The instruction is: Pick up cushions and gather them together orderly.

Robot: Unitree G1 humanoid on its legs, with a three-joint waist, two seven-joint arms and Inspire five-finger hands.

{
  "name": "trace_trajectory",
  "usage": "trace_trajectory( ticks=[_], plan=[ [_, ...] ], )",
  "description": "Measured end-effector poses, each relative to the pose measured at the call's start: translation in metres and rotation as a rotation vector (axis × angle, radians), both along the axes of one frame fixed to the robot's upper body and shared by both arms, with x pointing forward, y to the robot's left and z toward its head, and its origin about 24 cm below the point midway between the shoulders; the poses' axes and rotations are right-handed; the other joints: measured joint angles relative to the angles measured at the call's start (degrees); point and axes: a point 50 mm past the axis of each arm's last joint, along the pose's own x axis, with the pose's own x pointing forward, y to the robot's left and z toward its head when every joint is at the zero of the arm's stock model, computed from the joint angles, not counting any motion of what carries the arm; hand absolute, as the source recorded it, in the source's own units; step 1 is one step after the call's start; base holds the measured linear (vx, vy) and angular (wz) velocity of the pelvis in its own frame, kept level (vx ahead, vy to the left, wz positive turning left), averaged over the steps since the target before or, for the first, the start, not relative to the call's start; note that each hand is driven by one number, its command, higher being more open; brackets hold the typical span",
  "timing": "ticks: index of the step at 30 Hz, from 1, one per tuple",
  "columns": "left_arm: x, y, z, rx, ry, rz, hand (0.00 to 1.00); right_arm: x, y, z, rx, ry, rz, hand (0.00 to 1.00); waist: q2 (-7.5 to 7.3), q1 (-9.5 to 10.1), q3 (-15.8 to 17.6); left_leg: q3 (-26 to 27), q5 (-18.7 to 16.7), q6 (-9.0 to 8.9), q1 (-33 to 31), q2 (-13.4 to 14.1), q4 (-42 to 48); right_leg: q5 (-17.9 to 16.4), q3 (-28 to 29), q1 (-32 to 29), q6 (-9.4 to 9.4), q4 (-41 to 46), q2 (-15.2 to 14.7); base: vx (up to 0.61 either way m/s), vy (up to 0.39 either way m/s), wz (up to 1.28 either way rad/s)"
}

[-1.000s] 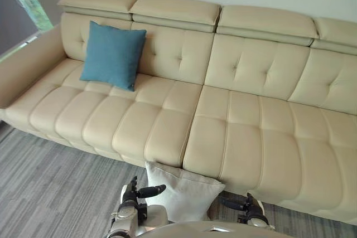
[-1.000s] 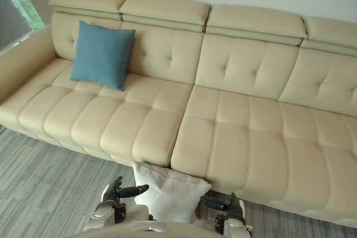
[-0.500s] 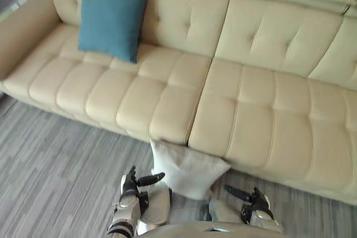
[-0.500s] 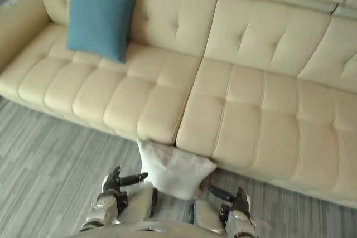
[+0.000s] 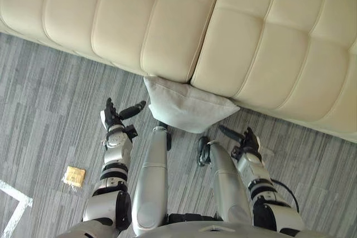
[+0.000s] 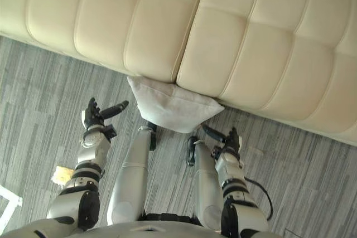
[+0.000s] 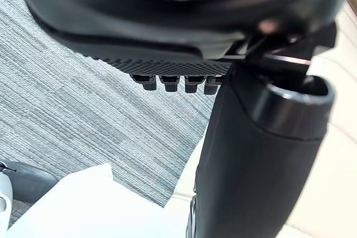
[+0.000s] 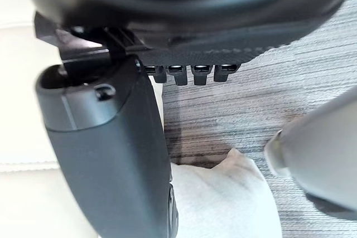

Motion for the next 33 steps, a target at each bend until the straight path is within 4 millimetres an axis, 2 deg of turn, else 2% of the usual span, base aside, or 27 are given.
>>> trace_trajectory(
  ticks=[2,4,7,8,10,11,14,21,24,27,33],
  plan=[
    [0.007,-0.007,0.008,-0.009,-0.026,-0.012,1.0,0.013,0.006,0.015,-0.002,-0.051,0.012,1.0,0.02,-0.08,0.1,0.1,0.5,0.07,-1.6,-0.1,0.0,0.0,0.0,-1.8,0.08,0.3,-0.1,-0.01,-0.003,0.04],
    [0.023,-0.024,0.023,-0.037,-0.064,-0.047,1.0,0.034,0.016,0.041,-0.003,-0.132,0.03,1.0,0.07,-0.29,0.5,-0.1,1.3,-0.04,-4.1,-0.9,-0.2,0.0,-0.1,-4.9,0.09,1.6,-0.8,-0.02,-0.028,0.14],
    [0.036,-0.042,0.036,-0.04,-0.092,-0.1,1.0,0.048,0.028,0.061,0.006,-0.191,0.046,1.0,0.28,-0.63,0.8,-0.6,1.8,-0.48,-5.9,-1.1,-0.3,0.0,-0.4,-6.7,0.09,2.0,-0.7,-0.02,-0.034,0.09],
    [0.044,-0.056,0.044,-0.025,-0.1,-0.148,0.0,0.055,0.033,0.071,0.006,-0.216,0.047,0.0,0.31,-0.94,0.8,-0.9,2.2,-0.64,-7.0,-1.2,-0.7,0.0,-0.6,-8.0,0.09,2.2,-0.8,-0.03,-0.04,0.11],
    [0.05,-0.071,0.052,-0.013,-0.109,-0.194,0.0,0.059,0.035,0.079,-0.002,-0.233,0.044,0.0,0.33,-1.18,0.9,-1.0,2.7,-0.74,-7.9,-1.5,-1.1,0.0,-0.6,-9.2,0.09,2.7,-1.1,-0.03,-0.05,0.12],
    [0.055,-0.085,0.06,0.008,-0.126,-0.238,0.0,0.063,0.037,0.086,-0.004,-0.251,0.043,0.0,0.4,-1.55,0.9,-1.1,2.9,-0.89,-9.0,-1.7,-1.0,0.0,-0.7,-10.5,0.09,3.5,-1.1,-0.02,-0.035,0.09],
    [0.059,-0.096,0.069,0.013,-0.14,-0.243,0.0,0.066,0.041,0.092,0.007,-0.265,0.045,0.0,0.43,-2.39,0.9,-1.6,3.3,-1.18,-10.1,-1.7,-1.0,0.1,-1.0,-11.7,0.09,3.8,-1.0,-0.02,-0.023,0.05],
    [0.058,-0.089,0.063,0.006,-0.111,-0.189,0.0,0.062,0.044,0.086,-0.002,-0.251,0.048,0.0,0.6,-2.33,0.9,-2.7,3.7,-1.8,-10.1,-1.4,-1.1,0.1,-1.9,-11.7,0.07,4.1,-0.7,-0.01,-0.013,0.04],
    [0.05,-0.098,0.048,0.043,-0.069,-0.231,0.0,0.052,0.05,0.07,0.001,-0.215,0.075,0.0,1.04,-2.24,0.9,-2.5,3.7,-1.79,-6.9,-1.5,-2.2,0.3,-1.9,-8.5,-0.41,3.0,-1.0,0.0,0.0,0.0],
    [0.038,-0.104,0.038,0.025,-0.076,-0.25,0.0,0.034,0.044,0.054,-0.003,-0.204,0.043,0.0,1.8,-2.19,0.8,-2.2,4.0,-1.73,-1.1,-1.6,-4.9,0.6,-1.9,-2.8,-0.75,0.1,-1.2,0.0,0.0,0.0],
    [0.013,-0.113,0.035,-0.055,-0.16,-0.254,0.0,0.006,0.034,0.05,-0.022,-0.283,0.03,0.0,2.47,-2.09,0.5,-1.4,6.3,-1.84,9.1,-1.5,-12.2,2.5,-1.6,6.4,-1.2,-5.9,-1.2,0.0,-0.005,-0.01]
  ],
)
